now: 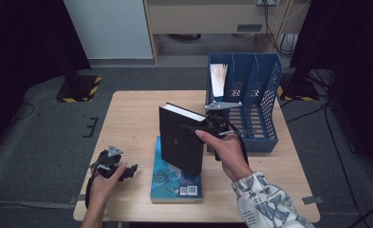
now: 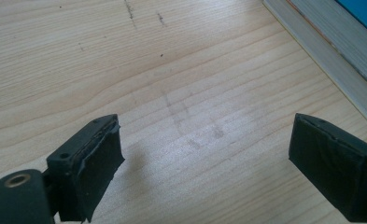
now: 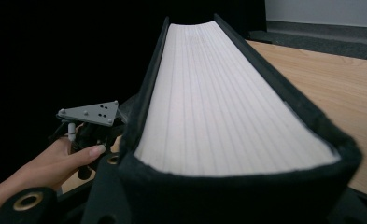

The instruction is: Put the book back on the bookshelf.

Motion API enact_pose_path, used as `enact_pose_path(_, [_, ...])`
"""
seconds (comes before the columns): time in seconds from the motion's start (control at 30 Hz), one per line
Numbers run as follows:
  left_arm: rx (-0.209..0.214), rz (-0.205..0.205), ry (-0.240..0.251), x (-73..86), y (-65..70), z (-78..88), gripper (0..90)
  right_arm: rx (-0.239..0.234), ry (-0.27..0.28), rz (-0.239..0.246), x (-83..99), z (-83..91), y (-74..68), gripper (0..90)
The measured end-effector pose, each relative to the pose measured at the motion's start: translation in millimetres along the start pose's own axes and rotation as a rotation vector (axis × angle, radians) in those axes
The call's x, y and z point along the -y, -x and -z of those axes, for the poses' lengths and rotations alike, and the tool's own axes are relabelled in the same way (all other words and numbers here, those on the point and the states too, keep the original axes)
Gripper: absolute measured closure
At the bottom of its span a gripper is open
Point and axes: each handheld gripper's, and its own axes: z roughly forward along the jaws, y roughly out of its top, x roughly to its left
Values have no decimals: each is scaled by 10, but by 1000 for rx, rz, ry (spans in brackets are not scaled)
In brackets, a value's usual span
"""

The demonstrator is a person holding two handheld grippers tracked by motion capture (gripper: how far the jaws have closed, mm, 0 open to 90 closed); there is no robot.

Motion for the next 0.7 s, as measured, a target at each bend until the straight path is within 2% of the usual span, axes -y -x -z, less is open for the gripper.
enact_pose_path(0.3, [-3,16,-21,31,-9,-58,85,7,12,-19,10,148,30,529])
enact_pose_path(0.7, [-3,32,-35,49,-19,-81,79,22,16,-14,62,310,47,528])
